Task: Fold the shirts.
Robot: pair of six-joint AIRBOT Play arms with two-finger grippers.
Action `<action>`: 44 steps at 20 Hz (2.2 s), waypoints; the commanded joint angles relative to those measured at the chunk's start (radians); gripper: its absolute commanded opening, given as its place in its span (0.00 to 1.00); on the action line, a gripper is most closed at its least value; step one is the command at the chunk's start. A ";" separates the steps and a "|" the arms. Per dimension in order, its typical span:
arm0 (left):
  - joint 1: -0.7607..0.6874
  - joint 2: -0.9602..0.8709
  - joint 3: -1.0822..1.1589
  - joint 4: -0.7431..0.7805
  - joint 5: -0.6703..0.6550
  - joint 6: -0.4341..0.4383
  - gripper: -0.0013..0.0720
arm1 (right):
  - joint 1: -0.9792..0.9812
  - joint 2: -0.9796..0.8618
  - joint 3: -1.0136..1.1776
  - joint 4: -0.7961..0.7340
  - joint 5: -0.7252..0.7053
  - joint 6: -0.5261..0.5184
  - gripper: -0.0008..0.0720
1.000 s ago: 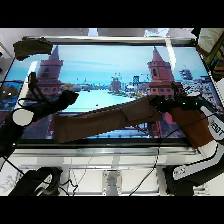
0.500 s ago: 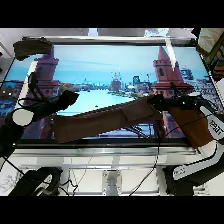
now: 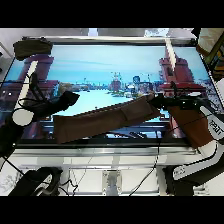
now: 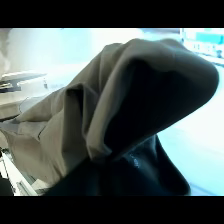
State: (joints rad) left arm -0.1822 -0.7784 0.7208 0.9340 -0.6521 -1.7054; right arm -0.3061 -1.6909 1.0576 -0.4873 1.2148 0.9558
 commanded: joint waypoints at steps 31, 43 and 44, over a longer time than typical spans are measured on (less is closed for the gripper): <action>-0.085 -0.079 0.001 0.012 -0.032 0.008 0.03 | 0.059 0.081 0.035 -0.274 -0.086 0.095 0.05; -0.467 -0.822 0.402 0.044 0.060 0.072 0.03 | 0.019 0.283 0.037 -0.389 0.024 0.174 0.05; -0.467 -0.855 0.436 0.085 0.024 0.071 0.02 | 0.019 0.286 0.037 -0.388 0.025 0.174 0.05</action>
State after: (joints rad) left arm -0.6235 -1.5009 1.0367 0.9497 -0.5568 -1.6485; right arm -0.2840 -1.4315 1.0946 -0.8669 1.2167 1.1206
